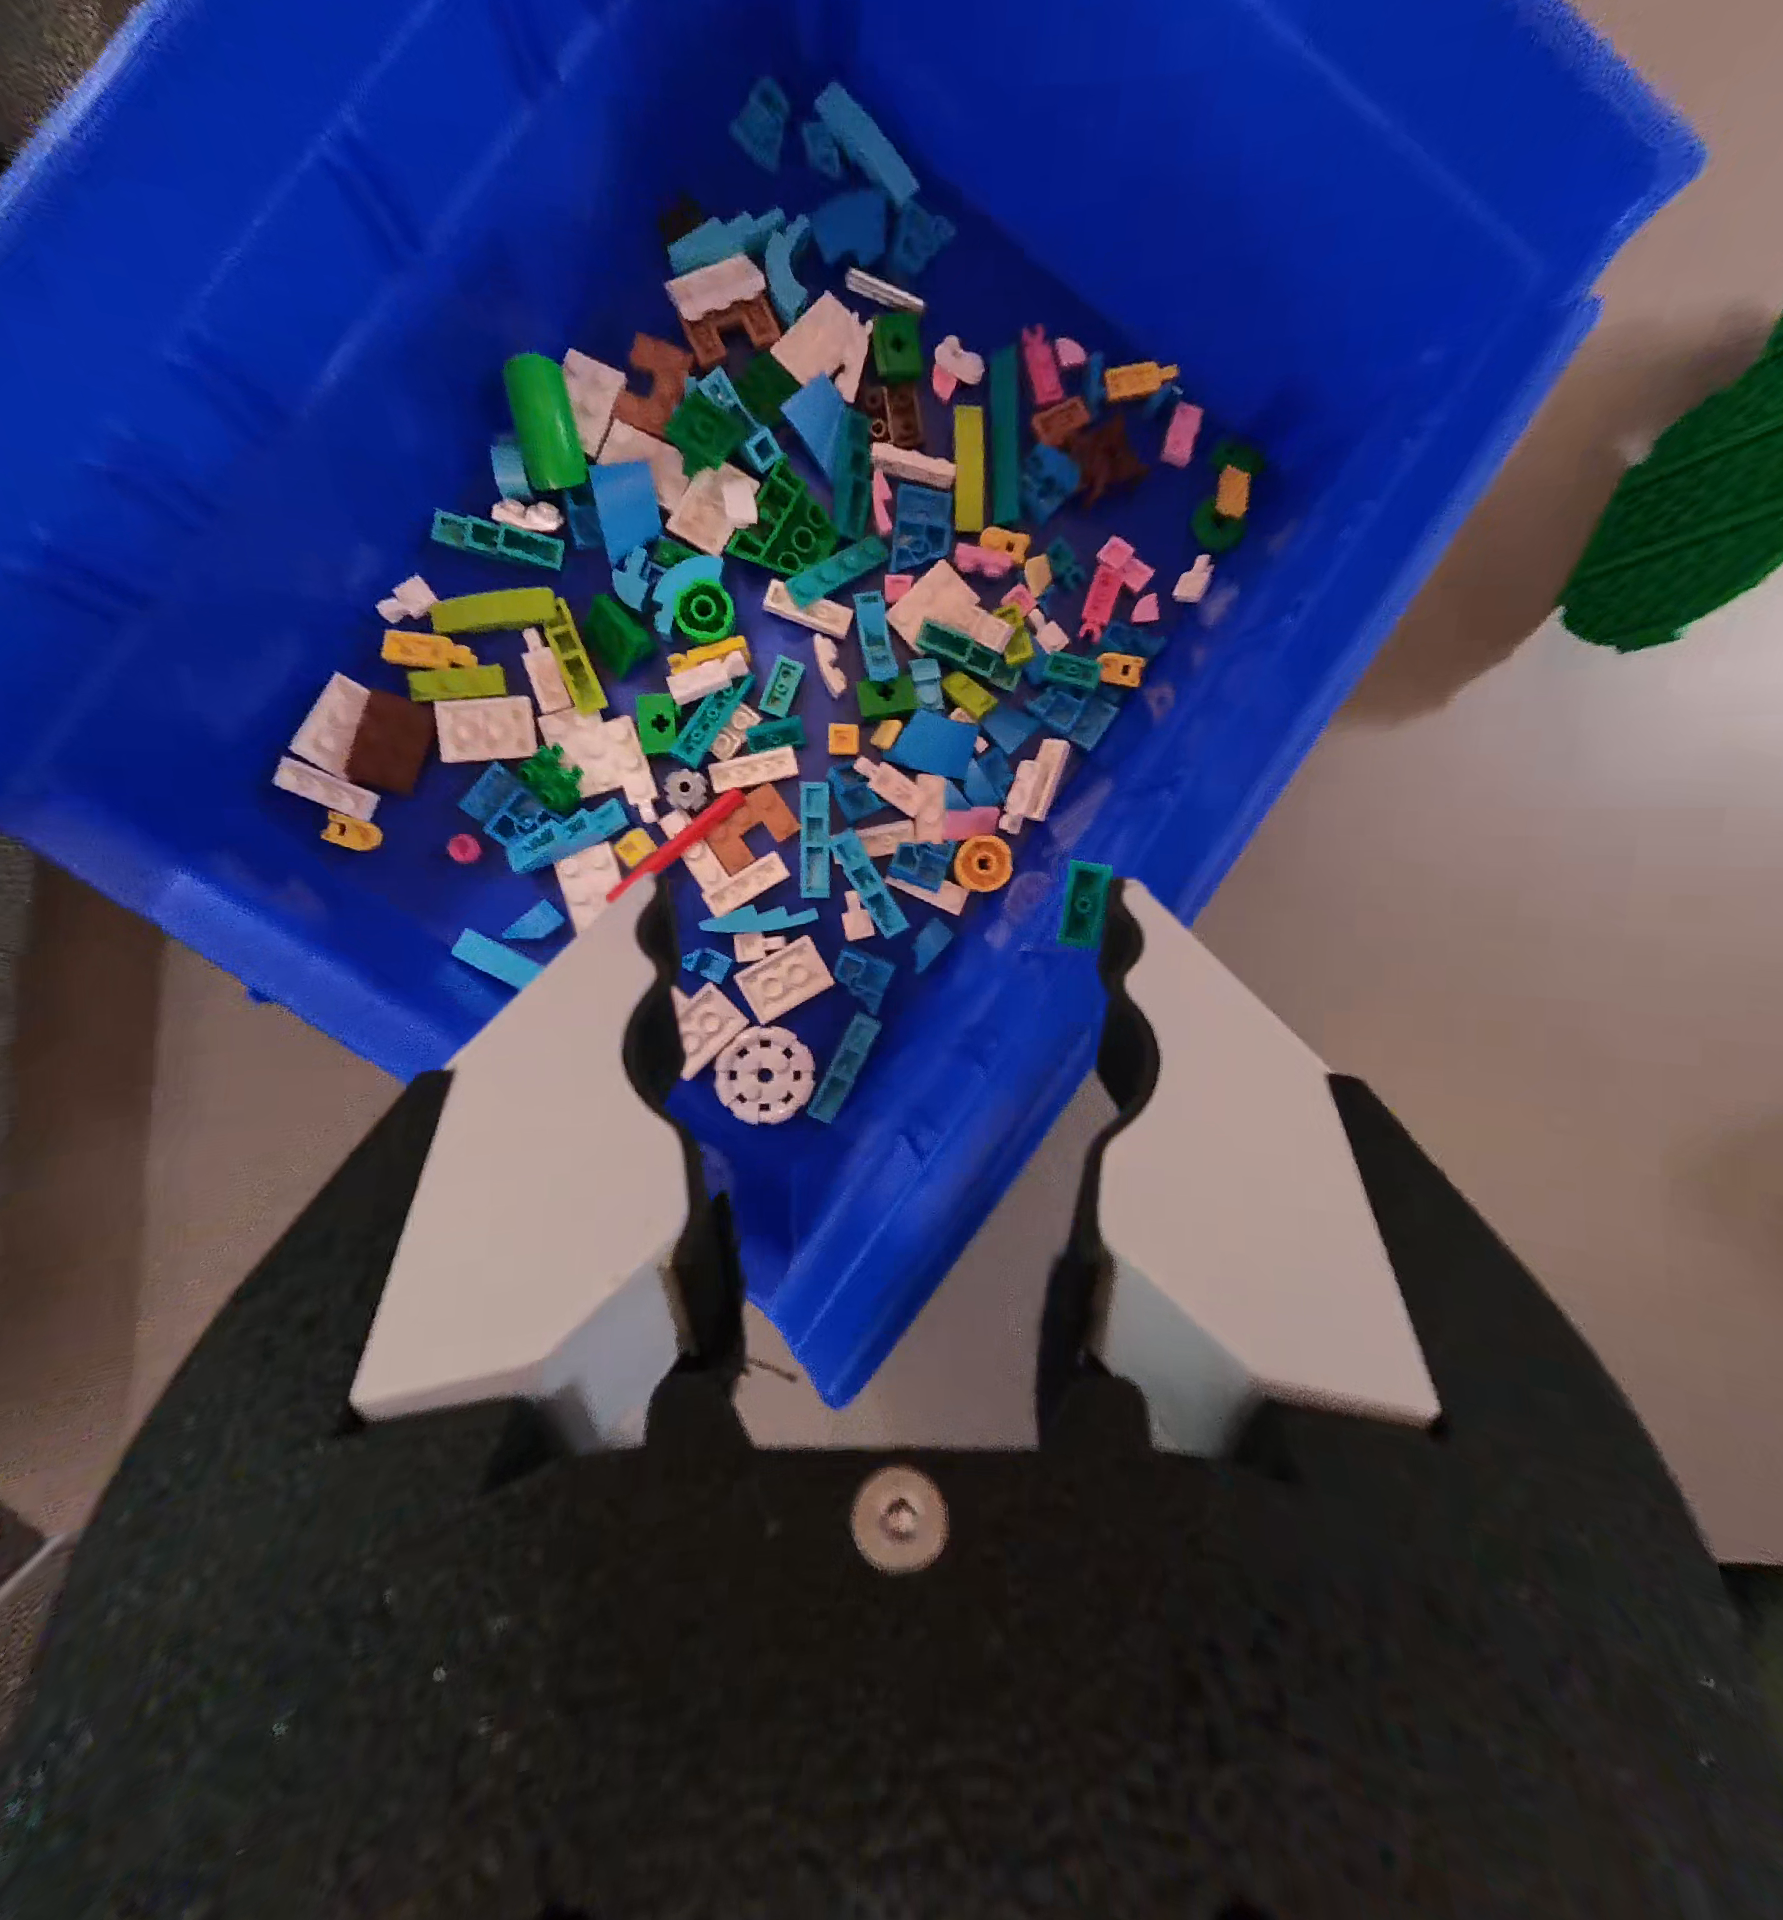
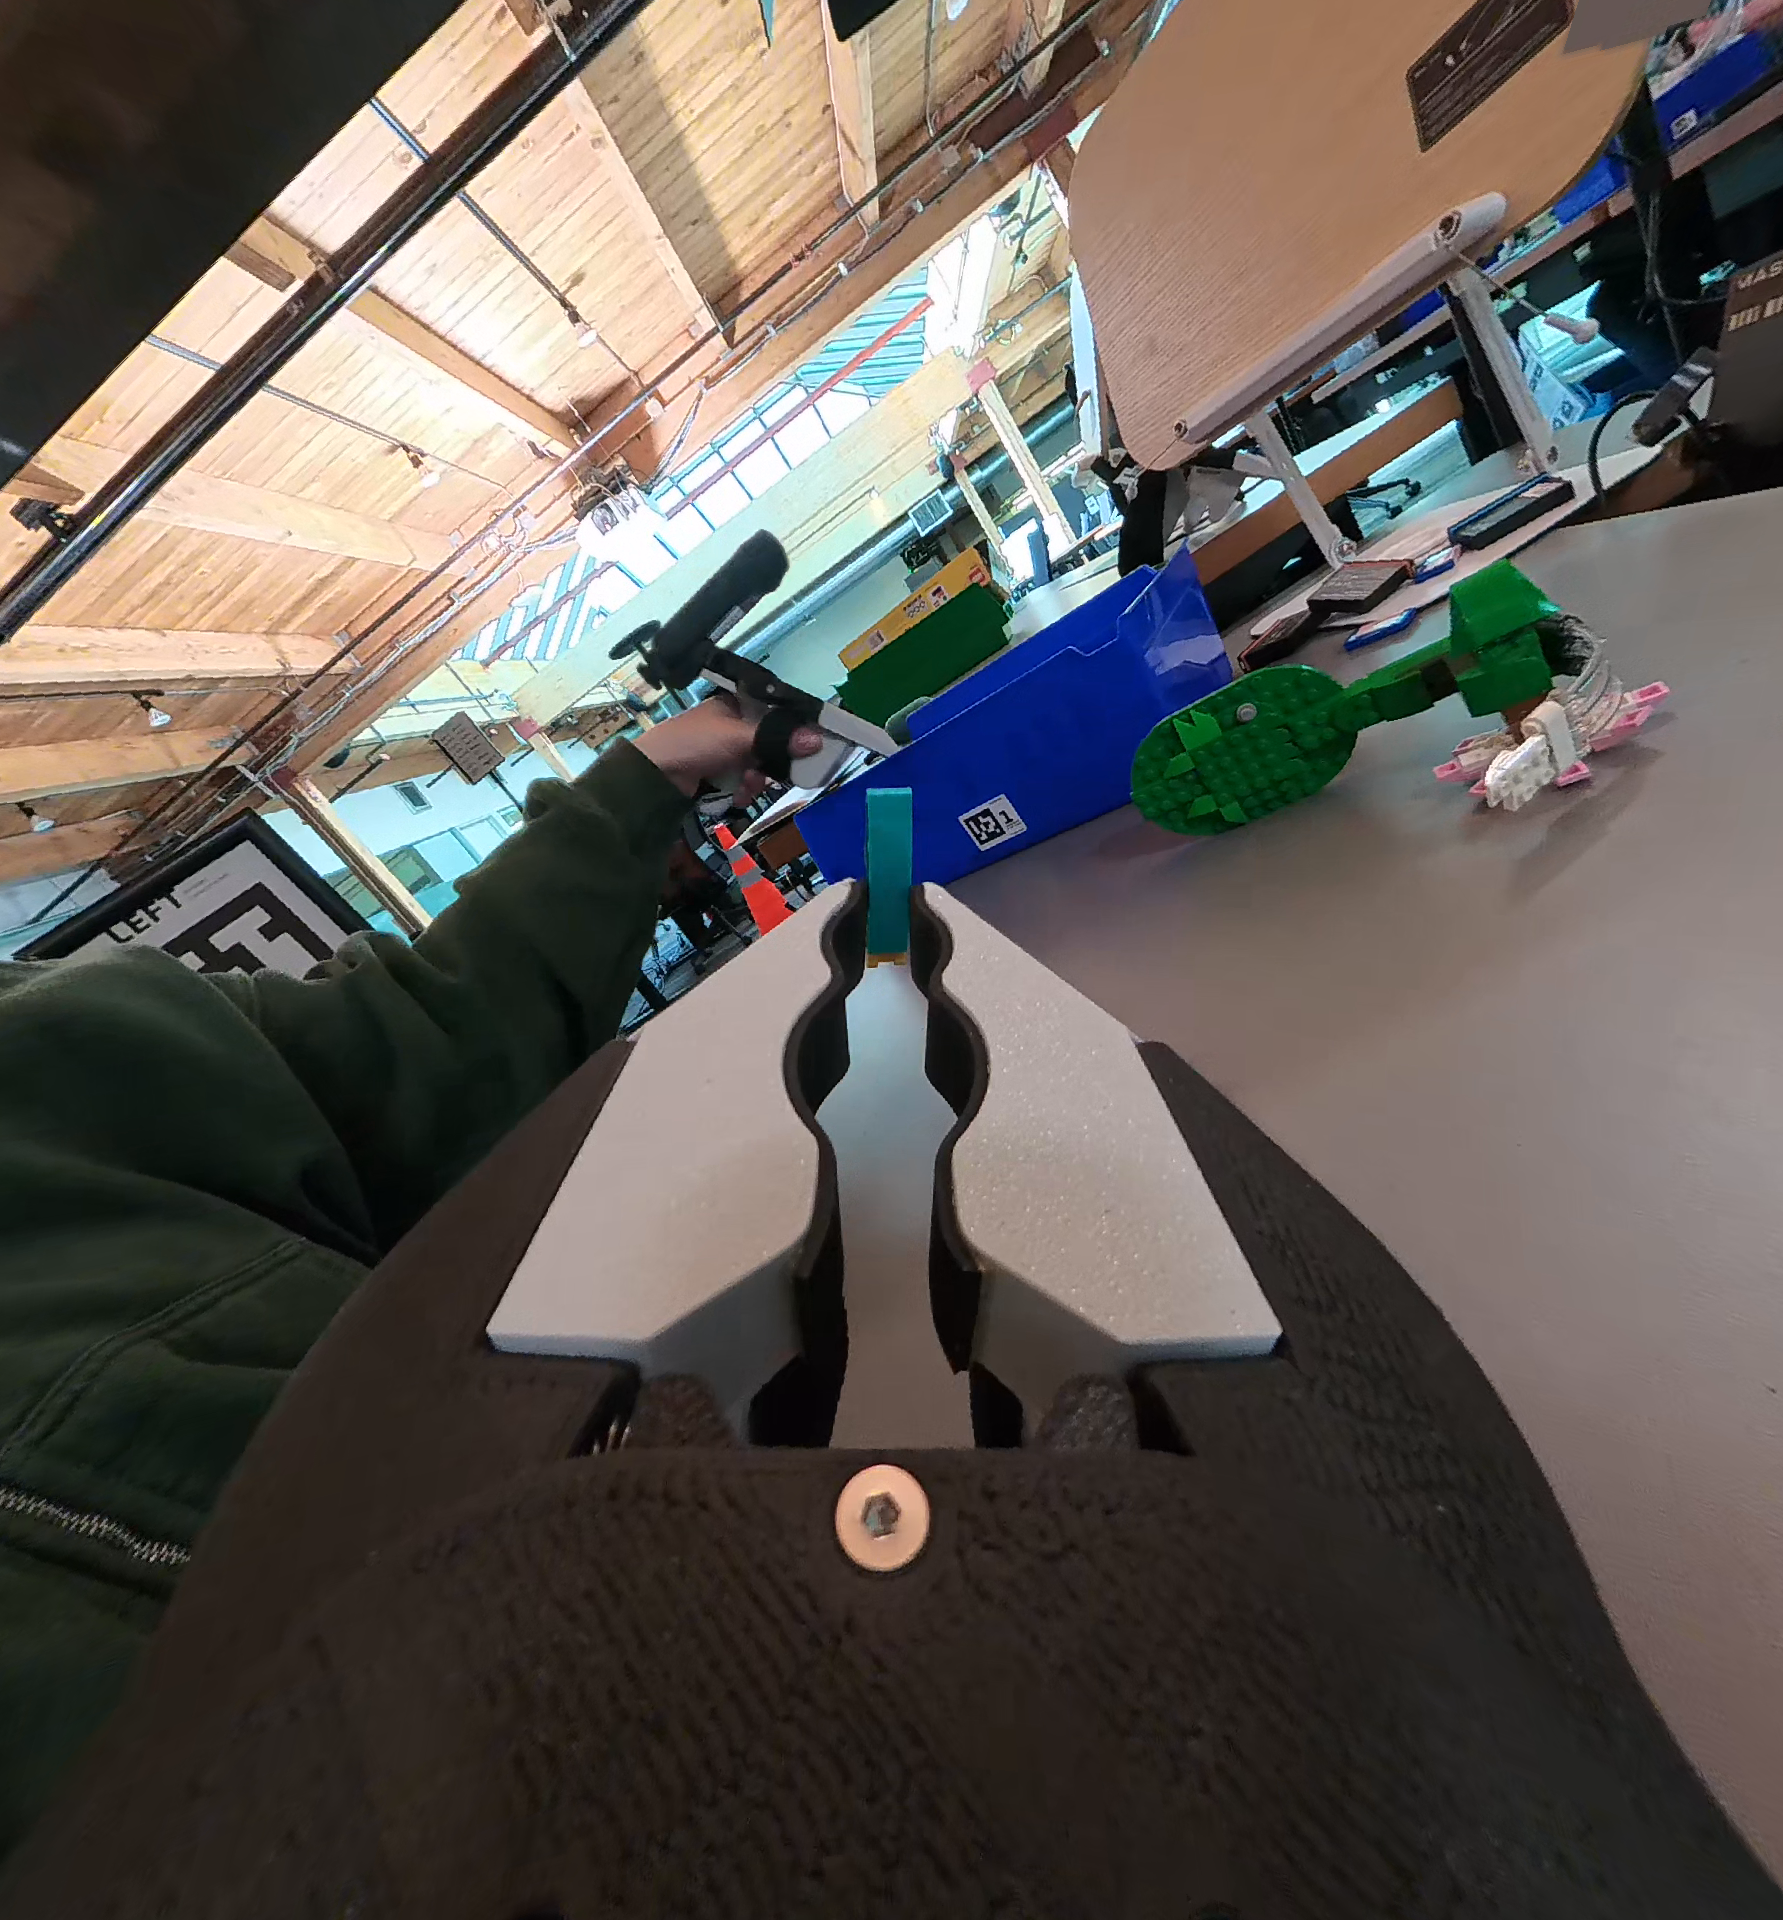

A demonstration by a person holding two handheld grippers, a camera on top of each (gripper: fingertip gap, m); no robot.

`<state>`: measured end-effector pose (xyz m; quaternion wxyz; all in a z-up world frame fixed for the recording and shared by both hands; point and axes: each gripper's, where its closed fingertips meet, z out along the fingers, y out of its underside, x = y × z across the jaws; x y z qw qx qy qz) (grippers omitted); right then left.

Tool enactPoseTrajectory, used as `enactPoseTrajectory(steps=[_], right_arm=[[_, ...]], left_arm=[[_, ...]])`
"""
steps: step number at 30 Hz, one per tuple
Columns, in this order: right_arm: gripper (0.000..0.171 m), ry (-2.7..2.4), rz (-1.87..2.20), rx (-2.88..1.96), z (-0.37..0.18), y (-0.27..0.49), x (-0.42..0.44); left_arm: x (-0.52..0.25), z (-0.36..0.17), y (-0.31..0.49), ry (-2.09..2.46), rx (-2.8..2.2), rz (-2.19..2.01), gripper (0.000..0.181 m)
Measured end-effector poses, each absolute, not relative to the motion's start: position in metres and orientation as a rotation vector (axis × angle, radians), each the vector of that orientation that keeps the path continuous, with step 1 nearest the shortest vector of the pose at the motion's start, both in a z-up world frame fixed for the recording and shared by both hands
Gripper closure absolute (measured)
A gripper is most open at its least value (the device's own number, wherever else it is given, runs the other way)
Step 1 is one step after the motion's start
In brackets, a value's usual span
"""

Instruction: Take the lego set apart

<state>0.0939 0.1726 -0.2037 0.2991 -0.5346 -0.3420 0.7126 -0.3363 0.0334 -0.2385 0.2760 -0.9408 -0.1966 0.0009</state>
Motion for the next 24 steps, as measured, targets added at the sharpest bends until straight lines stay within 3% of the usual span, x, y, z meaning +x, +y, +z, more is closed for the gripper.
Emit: enactPoseTrajectory(steps=[9,12,15,17,20,24], right_arm=[[0.166,-0.908,1.894,-1.417,-0.203,0.172,0.094],[0.166,-0.898,1.901,-1.406,-0.201,0.172,0.094],[0.166,-0.865,1.963,-1.359,-0.191,0.166,0.094],[0.166,-0.816,2.056,-1.316,-0.183,0.161,0.094],[0.166,-0.76,2.157,-1.291,-0.177,0.157,0.093],[0.166,-0.736,2.203,-1.284,-0.175,0.155,0.093]], left_arm=[[-0.329,-0.225,0.024,-0.6,-2.508,-0.145,0.096],[-0.31,-0.195,0.044,-0.533,-2.331,-0.21,0.104],[-0.212,-0.15,0.084,-0.234,-2.09,-0.463,0.111],[-0.124,-0.15,0.097,0.085,-2.048,-0.506,0.115],[-0.019,-0.173,0.113,0.513,-1.915,-0.249,0.122],[0.056,-0.19,0.133,0.802,-1.623,0.18,0.132]])
